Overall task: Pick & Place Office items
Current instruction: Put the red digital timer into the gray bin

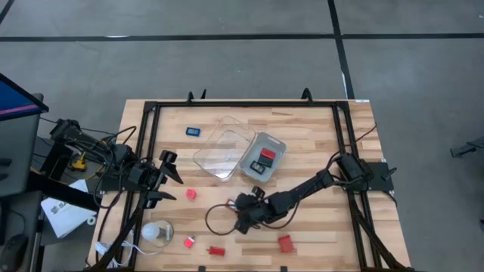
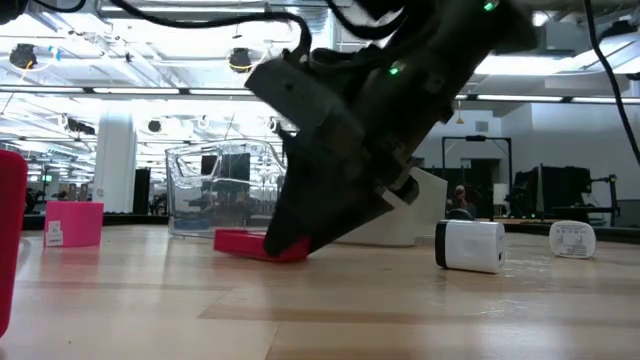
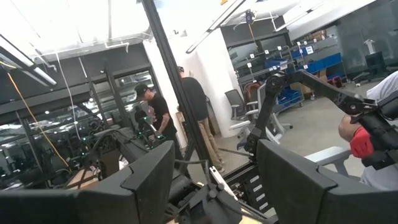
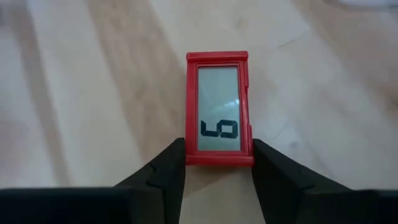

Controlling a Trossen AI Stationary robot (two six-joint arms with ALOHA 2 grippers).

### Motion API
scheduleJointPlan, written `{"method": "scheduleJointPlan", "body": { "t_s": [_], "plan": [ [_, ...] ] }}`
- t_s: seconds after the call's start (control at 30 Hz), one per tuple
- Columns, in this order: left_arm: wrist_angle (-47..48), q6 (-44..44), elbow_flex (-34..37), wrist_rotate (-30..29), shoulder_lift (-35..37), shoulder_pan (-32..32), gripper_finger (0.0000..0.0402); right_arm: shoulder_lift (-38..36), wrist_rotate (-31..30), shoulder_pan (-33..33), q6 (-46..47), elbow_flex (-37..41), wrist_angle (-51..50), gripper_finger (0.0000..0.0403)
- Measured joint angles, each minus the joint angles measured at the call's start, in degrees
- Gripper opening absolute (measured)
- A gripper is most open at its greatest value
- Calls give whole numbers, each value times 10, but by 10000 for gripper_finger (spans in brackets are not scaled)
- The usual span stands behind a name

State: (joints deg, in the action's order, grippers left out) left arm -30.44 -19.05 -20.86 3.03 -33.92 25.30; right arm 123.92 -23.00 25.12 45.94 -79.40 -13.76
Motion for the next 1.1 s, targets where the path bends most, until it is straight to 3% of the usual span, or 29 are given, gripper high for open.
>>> {"method": "scheduleJointPlan", "body": {
  "t_s": [0.23, 0.37, 0.53, 0.77, 0.93, 1.1],
  "plan": [
    [0, 0, 0, 0, 0, 0, 227, -2, 3, 37, 5, -43, -48, 146],
    [0, 0, 0, 0, 0, 0, 227, -2, -44, 59, -8, -100, -121, 146],
    [0, 0, 0, 0, 0, 0, 227, -3, -137, 76, 6, -176, -291, 145],
    [0, 0, 0, 0, 0, 13, 227, -3, -224, 65, 111, -226, -585, 145],
    [0, -1, 0, 0, 0, 17, 227, -3, -263, 44, 142, -244, -706, 145],
    [0, -1, 0, 0, 0, 17, 227, -3, -279, 14, 144, -246, -763, 145]
  ]
}}
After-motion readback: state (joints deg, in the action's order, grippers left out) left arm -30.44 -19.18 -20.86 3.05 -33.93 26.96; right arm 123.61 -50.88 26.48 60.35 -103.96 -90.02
